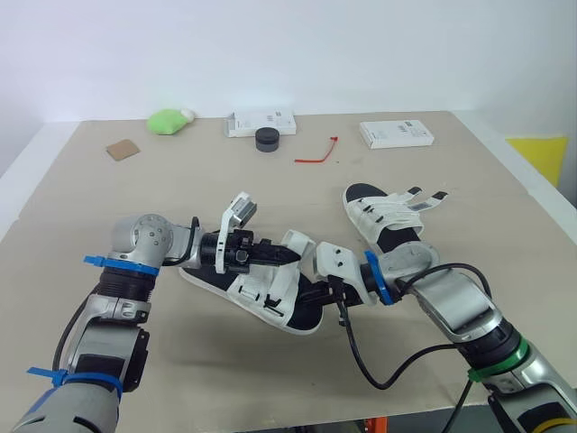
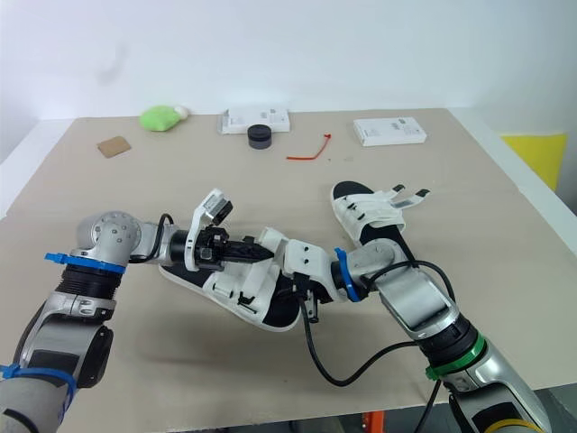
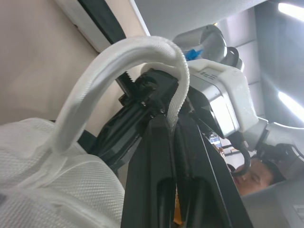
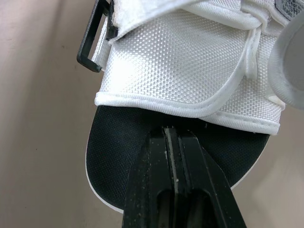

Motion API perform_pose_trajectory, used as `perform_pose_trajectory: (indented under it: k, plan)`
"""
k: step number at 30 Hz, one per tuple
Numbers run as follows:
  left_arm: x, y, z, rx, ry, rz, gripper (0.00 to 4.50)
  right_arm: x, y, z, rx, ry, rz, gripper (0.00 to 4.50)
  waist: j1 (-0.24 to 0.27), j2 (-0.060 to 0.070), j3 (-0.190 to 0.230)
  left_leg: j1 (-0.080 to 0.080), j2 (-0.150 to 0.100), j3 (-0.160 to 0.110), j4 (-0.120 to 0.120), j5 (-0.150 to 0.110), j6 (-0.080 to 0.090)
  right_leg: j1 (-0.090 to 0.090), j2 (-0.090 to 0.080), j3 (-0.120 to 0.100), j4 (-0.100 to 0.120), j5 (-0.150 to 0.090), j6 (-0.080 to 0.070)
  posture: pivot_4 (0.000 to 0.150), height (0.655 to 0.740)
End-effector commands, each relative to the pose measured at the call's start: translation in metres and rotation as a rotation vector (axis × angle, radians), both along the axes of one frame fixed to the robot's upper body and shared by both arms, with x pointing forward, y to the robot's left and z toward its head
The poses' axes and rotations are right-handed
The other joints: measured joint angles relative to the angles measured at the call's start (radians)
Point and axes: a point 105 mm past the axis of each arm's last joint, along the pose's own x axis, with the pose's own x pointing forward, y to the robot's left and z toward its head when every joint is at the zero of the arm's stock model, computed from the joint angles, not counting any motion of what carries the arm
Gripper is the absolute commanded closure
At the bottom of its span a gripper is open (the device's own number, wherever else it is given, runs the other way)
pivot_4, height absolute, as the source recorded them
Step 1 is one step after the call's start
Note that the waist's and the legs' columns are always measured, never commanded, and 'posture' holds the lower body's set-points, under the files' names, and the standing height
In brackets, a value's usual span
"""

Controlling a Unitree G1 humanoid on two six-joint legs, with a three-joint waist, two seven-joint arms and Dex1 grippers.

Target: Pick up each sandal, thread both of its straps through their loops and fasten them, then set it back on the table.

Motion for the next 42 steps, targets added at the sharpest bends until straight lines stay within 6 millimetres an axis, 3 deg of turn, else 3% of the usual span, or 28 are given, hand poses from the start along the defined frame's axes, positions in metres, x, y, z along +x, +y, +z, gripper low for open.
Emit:
perform_pose_trajectory:
  k: [1,7,25,36,42]
  plan:
    - [-0.001,-0.006,0.004,-0.027,-0.014,-0.009,4.35,-0.011,-0.010,-0.034,-0.091,0.130,-0.027,4.50,0.000,0.000,0.000,0.000,0.000,0.000,0.000,0.000,0.000,0.000,0.000,0.000,0.000,0.000,0.000,0.150,0.7400]
    - [0.004,-0.012,0.004,-0.036,-0.004,0.015,4.35,-0.010,-0.010,-0.034,-0.090,0.127,-0.029,4.50,0.001,0.000,0.000,0.000,0.000,0.000,0.000,0.000,0.000,0.000,0.000,0.000,0.000,0.000,0.000,0.150,0.7400]
    - [-0.002,0.002,-0.003,-0.001,0.086,0.021,4.35,-0.009,-0.010,-0.035,-0.097,0.120,-0.028,4.50,0.001,0.000,0.000,0.000,0.000,0.000,0.000,0.000,0.000,0.000,0.000,0.000,0.000,0.000,0.000,0.150,0.7400]
    - [-0.012,-0.003,-0.030,0.110,0.102,0.006,4.35,-0.008,-0.010,-0.035,-0.101,0.116,-0.027,4.50,0.001,0.000,0.000,0.000,0.000,0.000,0.000,0.000,0.000,0.000,0.000,0.000,0.000,0.000,0.000,0.150,0.7400]
    - [0.001,-0.005,-0.046,0.194,0.081,0.084,4.35,-0.009,-0.009,-0.037,-0.105,0.113,-0.024,4.50,0.001,0.001,-0.001,0.001,0.000,0.000,0.000,0.000,0.000,0.001,0.000,0.000,0.000,0.000,0.000,0.150,0.7400]
